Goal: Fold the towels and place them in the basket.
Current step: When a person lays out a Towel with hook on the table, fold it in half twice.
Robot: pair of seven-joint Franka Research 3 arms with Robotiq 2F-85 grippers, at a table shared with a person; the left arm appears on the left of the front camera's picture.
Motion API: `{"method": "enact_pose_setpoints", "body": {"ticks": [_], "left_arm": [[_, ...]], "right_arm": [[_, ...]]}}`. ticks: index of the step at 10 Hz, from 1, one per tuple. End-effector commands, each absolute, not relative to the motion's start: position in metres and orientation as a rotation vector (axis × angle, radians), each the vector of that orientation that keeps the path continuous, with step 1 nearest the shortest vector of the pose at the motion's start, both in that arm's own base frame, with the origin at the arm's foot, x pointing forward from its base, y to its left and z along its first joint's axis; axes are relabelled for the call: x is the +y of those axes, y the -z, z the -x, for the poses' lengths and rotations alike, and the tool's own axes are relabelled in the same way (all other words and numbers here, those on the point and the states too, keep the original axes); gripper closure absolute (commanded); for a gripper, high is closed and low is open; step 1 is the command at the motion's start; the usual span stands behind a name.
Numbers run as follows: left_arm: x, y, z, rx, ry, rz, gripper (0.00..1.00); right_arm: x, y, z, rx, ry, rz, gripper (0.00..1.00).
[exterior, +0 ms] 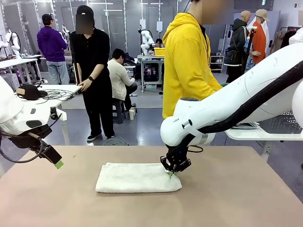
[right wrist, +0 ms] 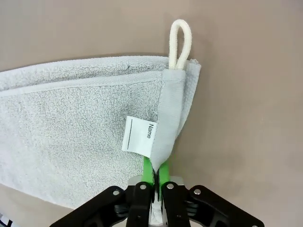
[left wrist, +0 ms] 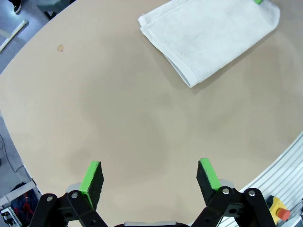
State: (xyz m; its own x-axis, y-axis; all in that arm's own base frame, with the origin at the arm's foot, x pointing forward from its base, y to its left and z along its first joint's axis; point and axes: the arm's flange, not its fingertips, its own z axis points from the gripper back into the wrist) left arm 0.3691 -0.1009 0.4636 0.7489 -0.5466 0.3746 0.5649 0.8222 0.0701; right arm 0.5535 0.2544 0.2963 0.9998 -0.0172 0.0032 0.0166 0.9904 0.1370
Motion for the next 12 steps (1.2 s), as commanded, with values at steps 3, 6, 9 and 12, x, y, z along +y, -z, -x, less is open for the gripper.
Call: {"method": "enact_pose_setpoints", "body": {"ticks": [3,6,9,12], "left_arm": [[-0.102,-0.464,-0.37,-0.395,0.602,0.039,0.0],[-0.102,-0.464,-0.37,-0.395,0.602,0.039,0.0],[-0.102,-0.464,-0.37,-0.395,0.602,0.039,0.0],[-0.102,-0.464,-0.37,-0.395,0.602,0.039,0.0]], "right_arm": [[0.255,-0.308,-0.55,-0.045,0.046,-0.106,1.0],[0.229,-0.338,-0.542,-0.07,-0.008,-0.049,1.0],[0.213,-0.383,-0.537,-0.136,-0.021,-0.025,1.0],[0.249,-0.426,-0.532,-0.183,-0.142,-0.046,1.0]]}}
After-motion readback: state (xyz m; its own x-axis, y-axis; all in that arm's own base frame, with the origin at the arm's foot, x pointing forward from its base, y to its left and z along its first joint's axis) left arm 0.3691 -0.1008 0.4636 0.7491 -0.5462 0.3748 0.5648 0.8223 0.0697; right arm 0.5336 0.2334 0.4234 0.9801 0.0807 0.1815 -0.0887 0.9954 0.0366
